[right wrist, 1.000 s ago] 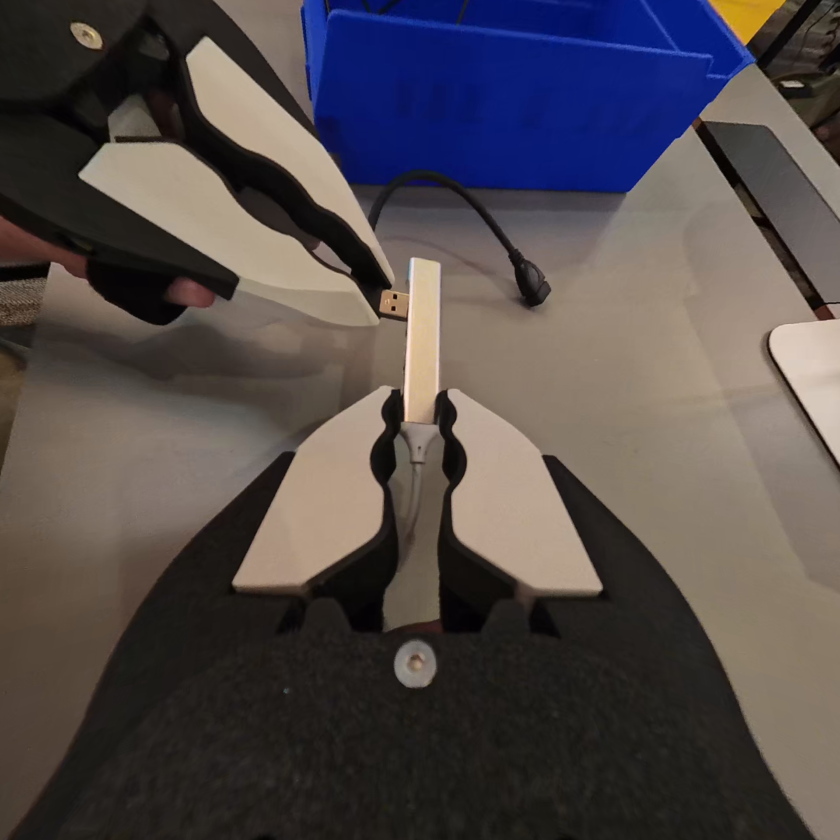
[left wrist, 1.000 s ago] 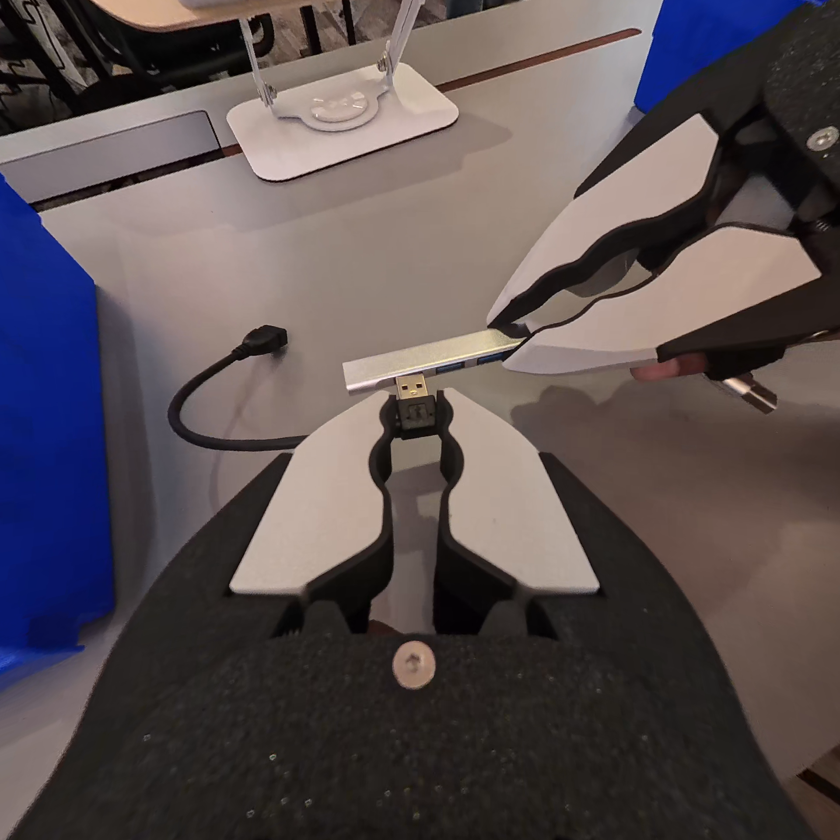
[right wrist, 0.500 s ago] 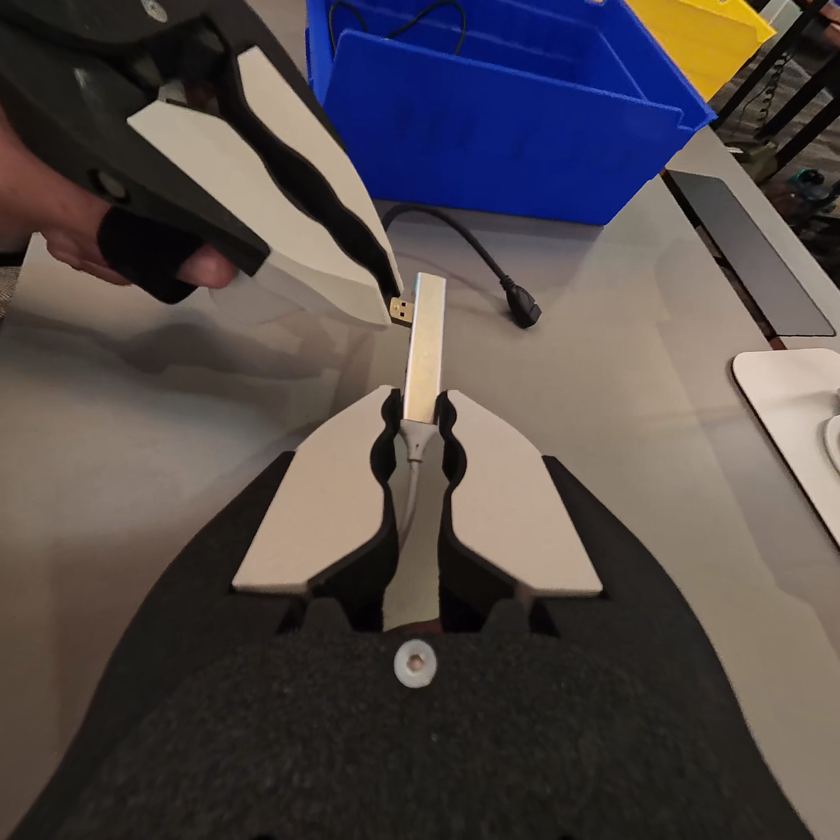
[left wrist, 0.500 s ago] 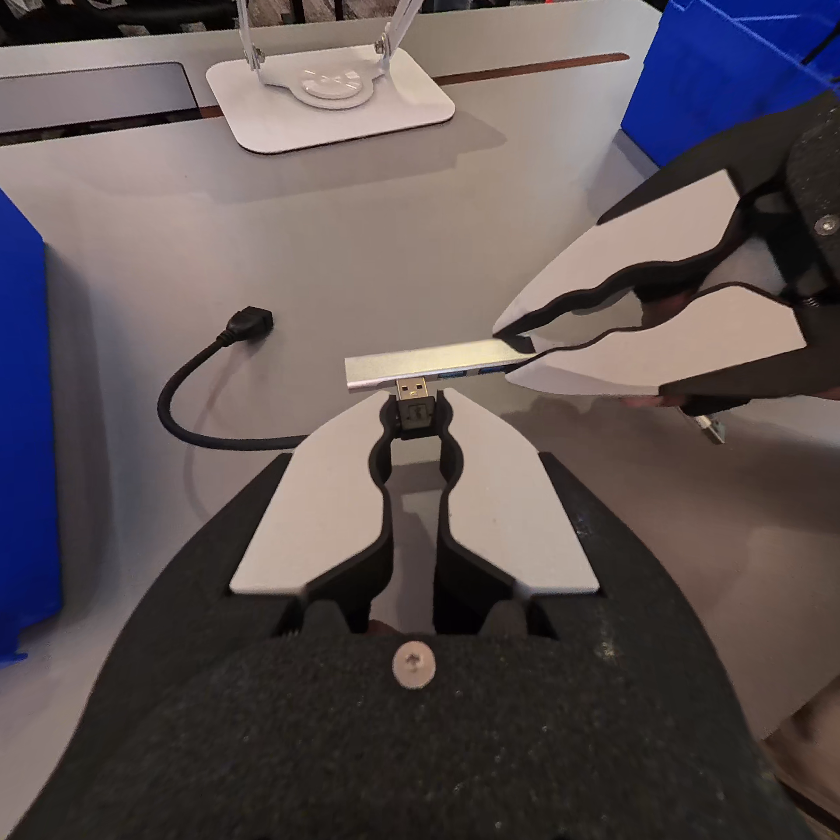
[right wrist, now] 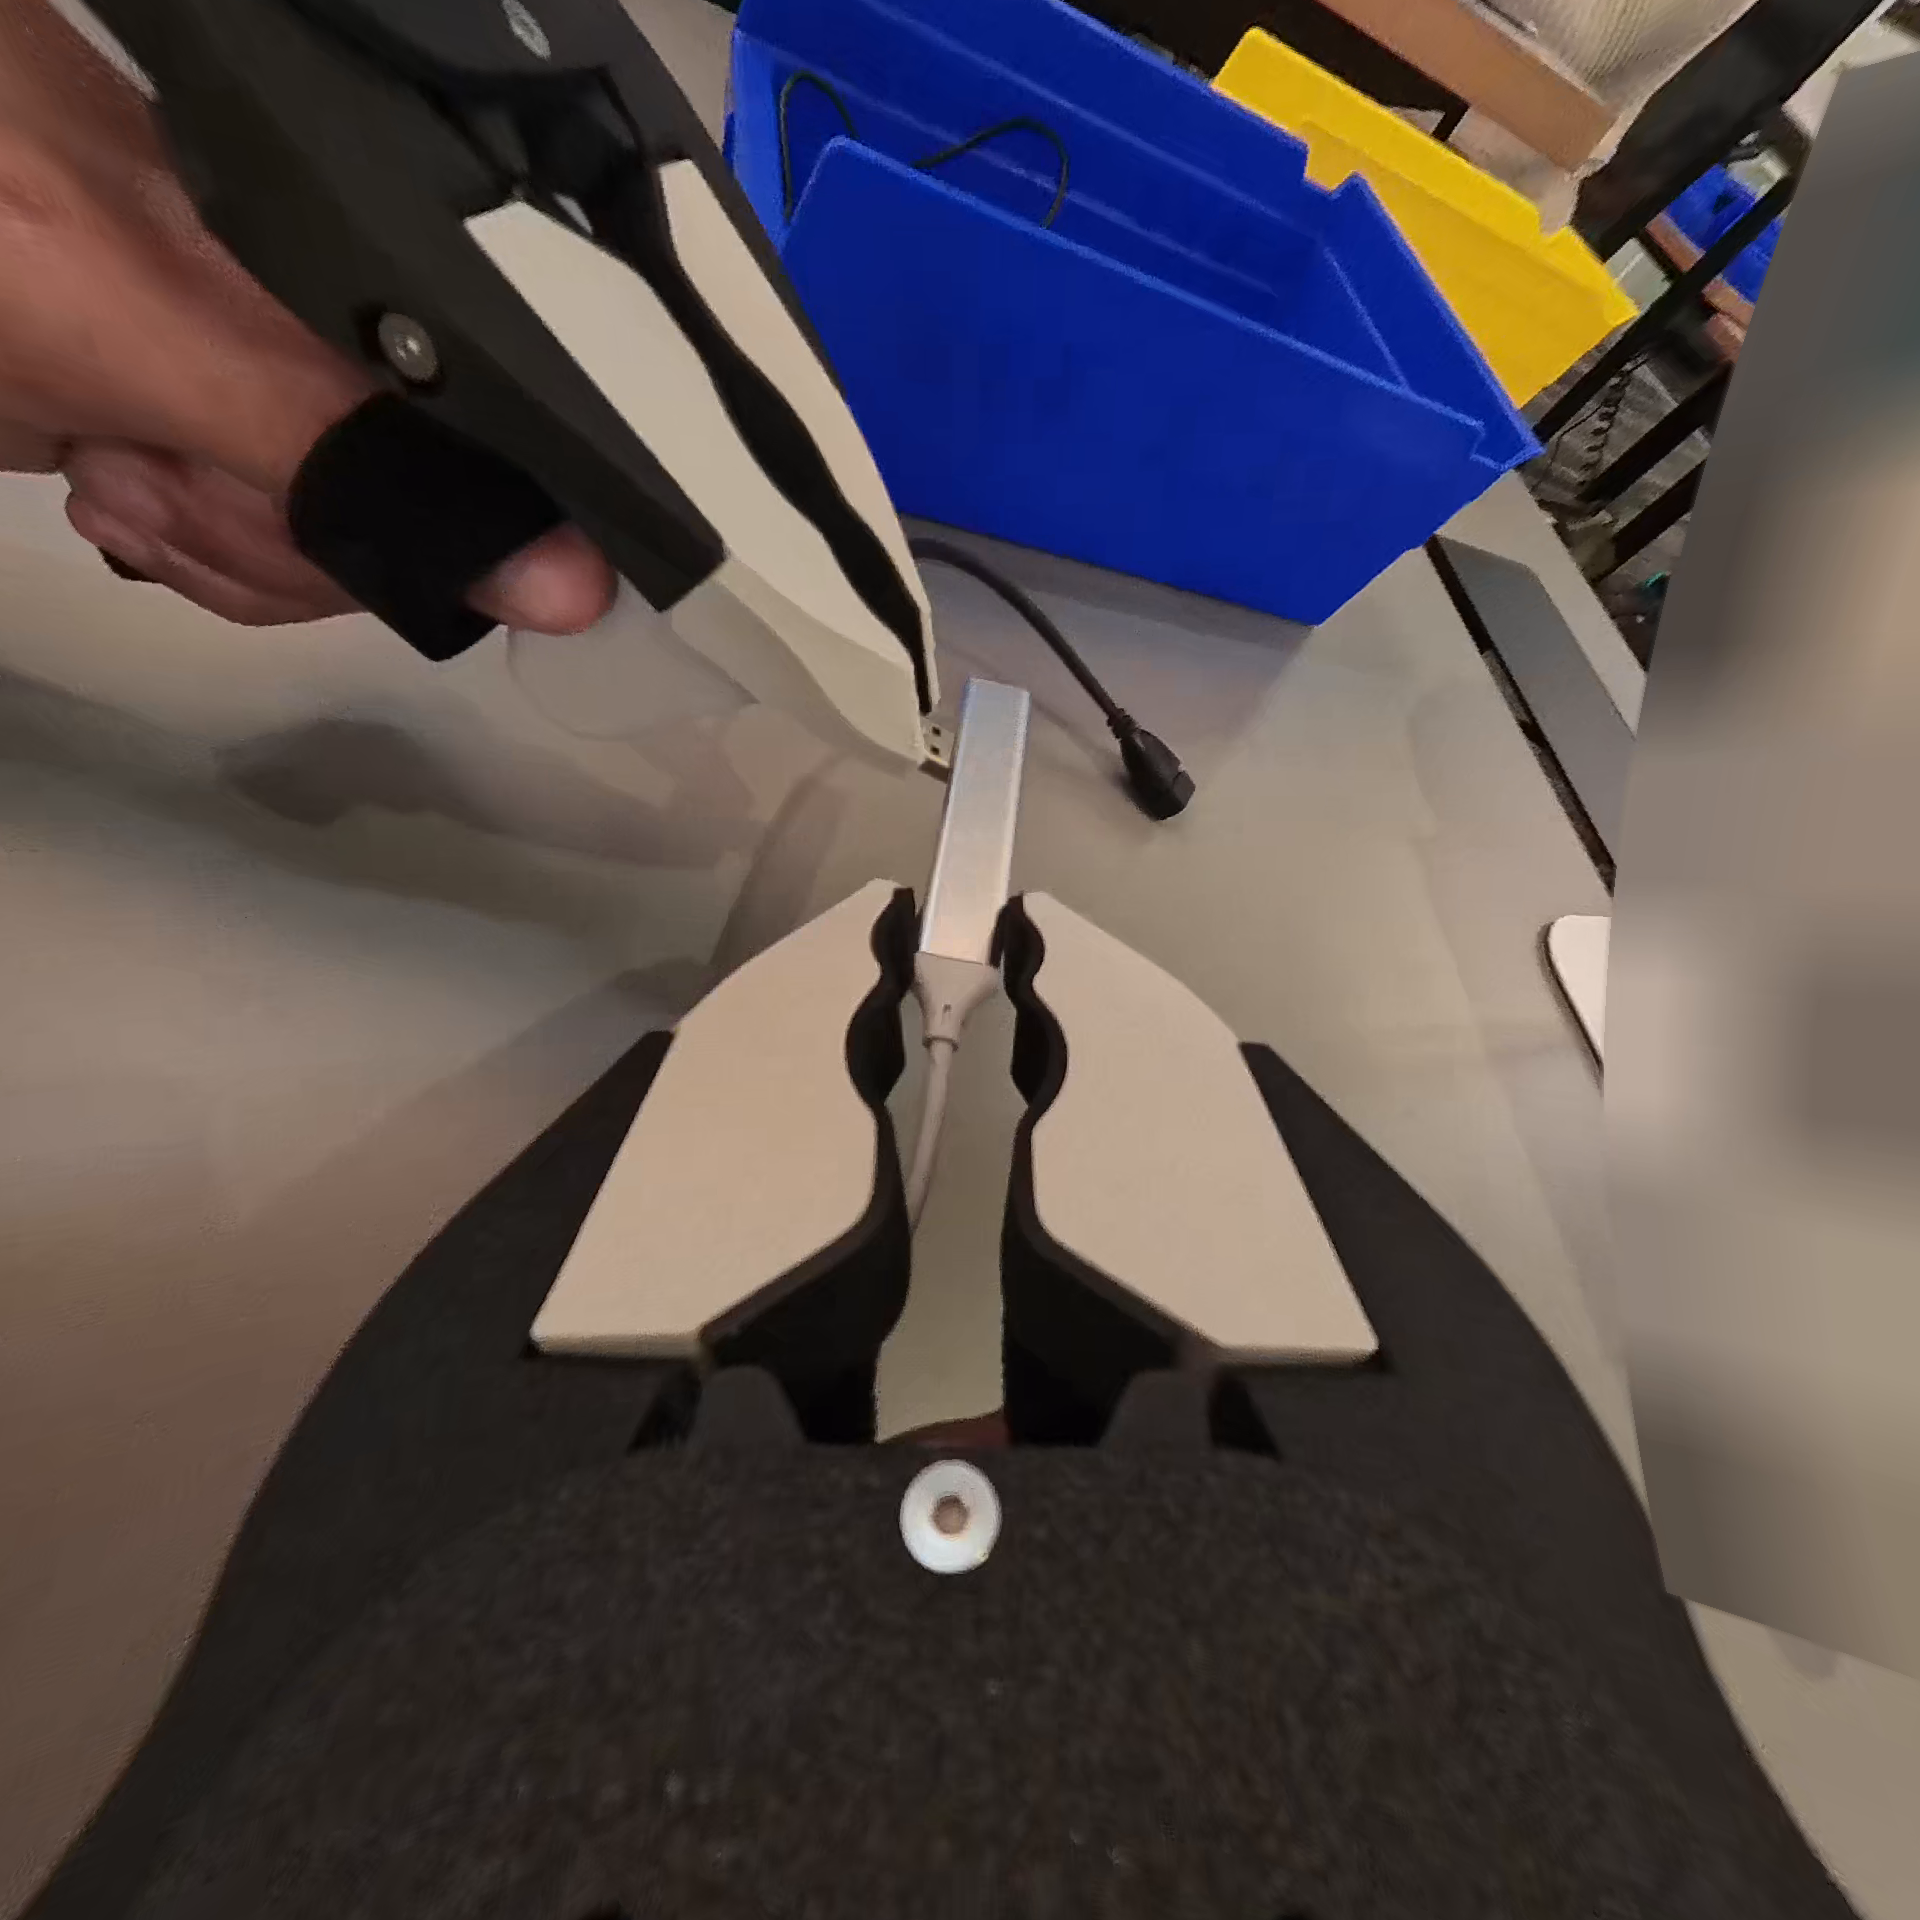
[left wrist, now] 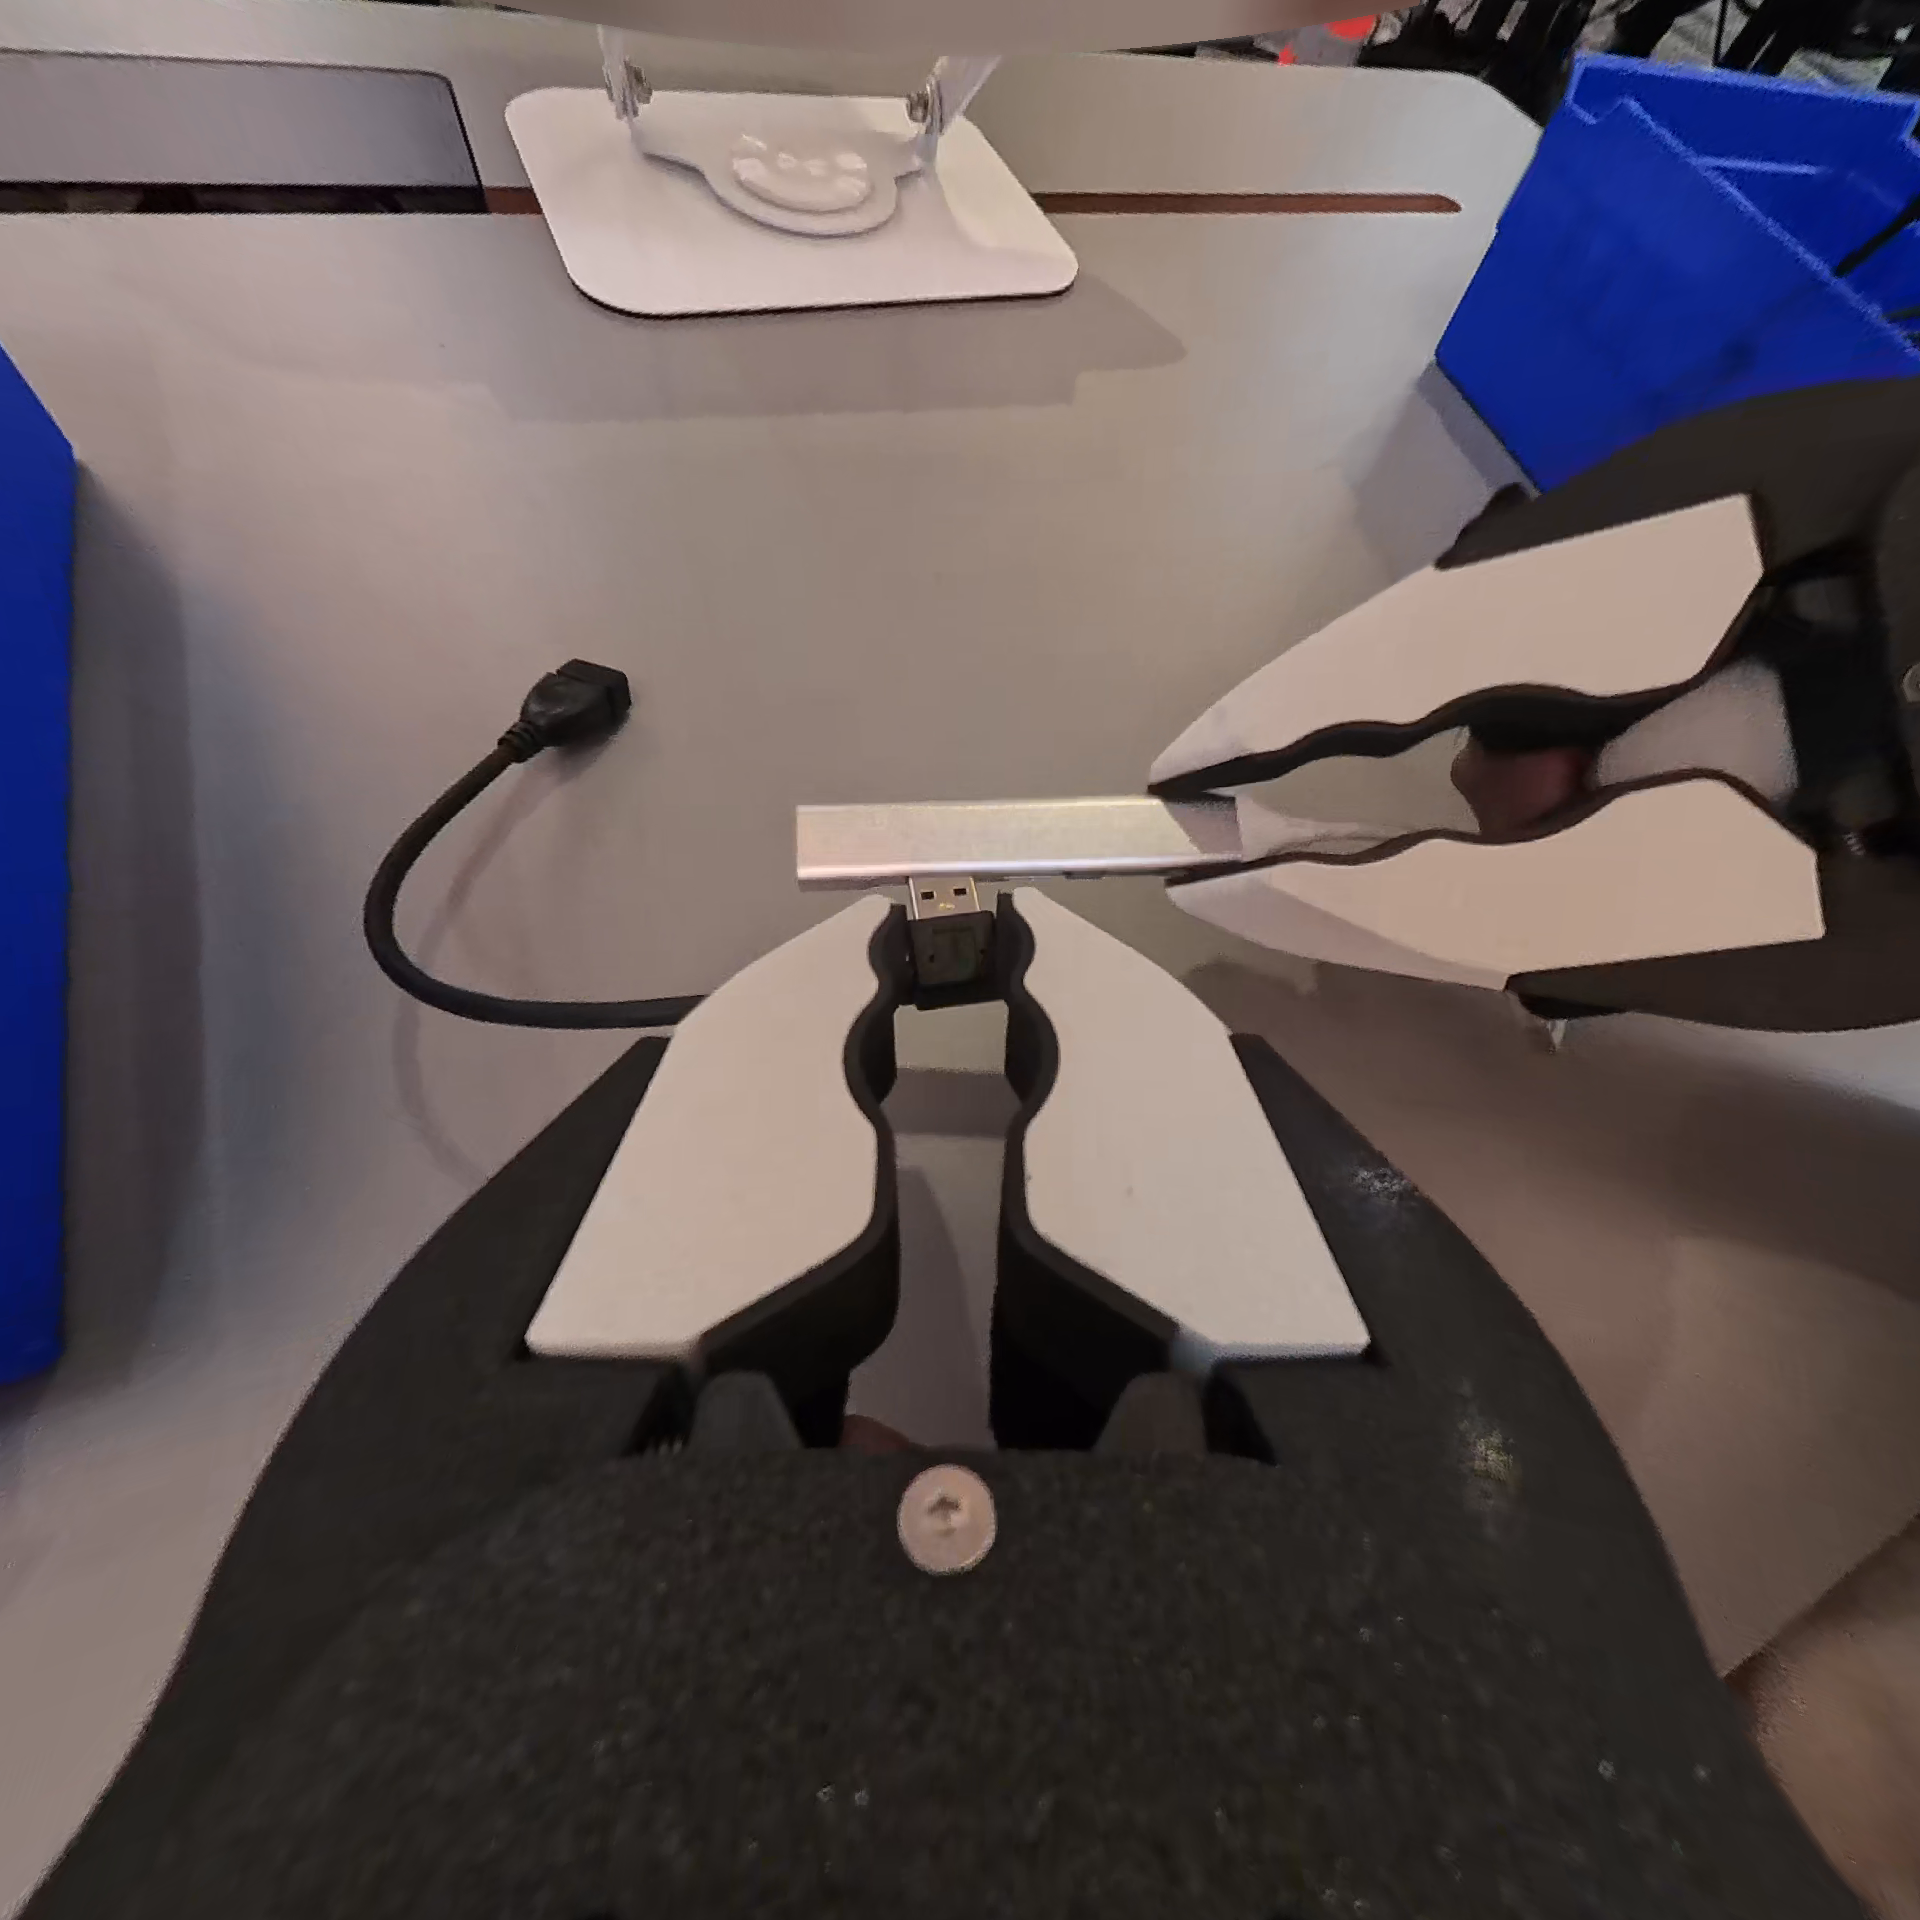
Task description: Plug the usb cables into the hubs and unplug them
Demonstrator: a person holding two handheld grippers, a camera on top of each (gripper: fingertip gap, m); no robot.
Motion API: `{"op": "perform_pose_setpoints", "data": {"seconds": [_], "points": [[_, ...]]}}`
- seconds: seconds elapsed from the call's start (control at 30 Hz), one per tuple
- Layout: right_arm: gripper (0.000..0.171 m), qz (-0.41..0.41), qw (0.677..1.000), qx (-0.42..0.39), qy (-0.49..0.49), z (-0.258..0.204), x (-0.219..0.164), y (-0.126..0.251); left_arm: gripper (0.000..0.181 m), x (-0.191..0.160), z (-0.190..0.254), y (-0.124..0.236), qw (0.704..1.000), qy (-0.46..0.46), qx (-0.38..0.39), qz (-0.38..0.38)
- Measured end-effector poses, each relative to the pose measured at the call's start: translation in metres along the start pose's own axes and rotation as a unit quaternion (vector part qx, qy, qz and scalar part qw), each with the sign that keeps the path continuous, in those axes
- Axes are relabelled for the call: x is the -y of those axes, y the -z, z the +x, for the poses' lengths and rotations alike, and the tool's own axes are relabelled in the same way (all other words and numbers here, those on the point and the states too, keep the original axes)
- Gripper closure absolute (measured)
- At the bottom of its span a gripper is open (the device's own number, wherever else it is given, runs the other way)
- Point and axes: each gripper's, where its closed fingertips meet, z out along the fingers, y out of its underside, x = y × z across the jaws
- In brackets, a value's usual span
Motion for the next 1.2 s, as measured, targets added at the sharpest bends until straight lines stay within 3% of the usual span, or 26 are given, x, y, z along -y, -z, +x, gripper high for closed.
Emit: {"op": "perform_pose_setpoints", "data": {"seconds": [0.23,0.37,0.4,0.47,0.53,0.67,0.77,0.83,0.9,1.0,1.07,1.2], "points": [[0.155,0.036,0.995,0.036,-0.087,0.001,0.003,0.001,0.166,0.005,-0.002,0.001,0.998,0.025,-0.051,0.029],[0.155,0.049,0.989,0.06,-0.126,0.002,0.006,0.003,0.166,0.008,-0.004,0.007,0.998,-0.036,-0.017,0.05],[0.17,0.064,0.984,0.071,-0.148,0.003,0.009,0.006,0.181,0.007,-0.005,0.008,0.997,-0.053,-0.004,0.053],[0.171,0.096,0.97,0.118,-0.189,-0.009,0.022,0.004,0.181,0.009,0.008,0.002,0.995,-0.074,-0.018,0.07],[0.171,0.054,0.988,0.062,-0.127,-0.005,0.01,-0.012,0.181,0.018,0.008,0.005,0.989,-0.106,0.019,0.098],[0.171,-0.006,0.987,0.037,-0.155,0.019,-0.03,-0.013,0.181,0.003,-0.009,0.007,0.993,-0.094,0.031,0.061],[0.171,-0.027,0.988,0.005,-0.153,0.032,-0.042,-0.008,0.181,-0.011,-0.017,0.006,0.987,-0.149,0.05,0.037],[0.171,-0.032,0.981,0.014,-0.193,0.037,-0.037,0.006,0.181,-0.018,-0.009,0.013,0.986,-0.166,0.025,0.016],[0.152,-0.063,0.971,0.02,-0.229,0.037,-0.044,0.028,0.181,-0.022,0.005,0.022,0.987,-0.158,-0.01,0.013],[0.147,-0.093,0.958,0.016,-0.272,0.019,-0.062,0.052,0.162,-0.039,0.03,0.02,0.984,-0.152,-0.085,-0.022],[0.137,-0.16,0.953,0.0,-0.255,-0.001,-0.088,0.056,0.156,-0.052,0.039,0.008,0.978,-0.173,-0.106,-0.045],[0.147,-0.192,0.946,-0.019,-0.261,-0.025,-0.111,0.051,0.152,-0.076,0.044,-0.02,0.96,-0.236,-0.107,-0.11]]}}
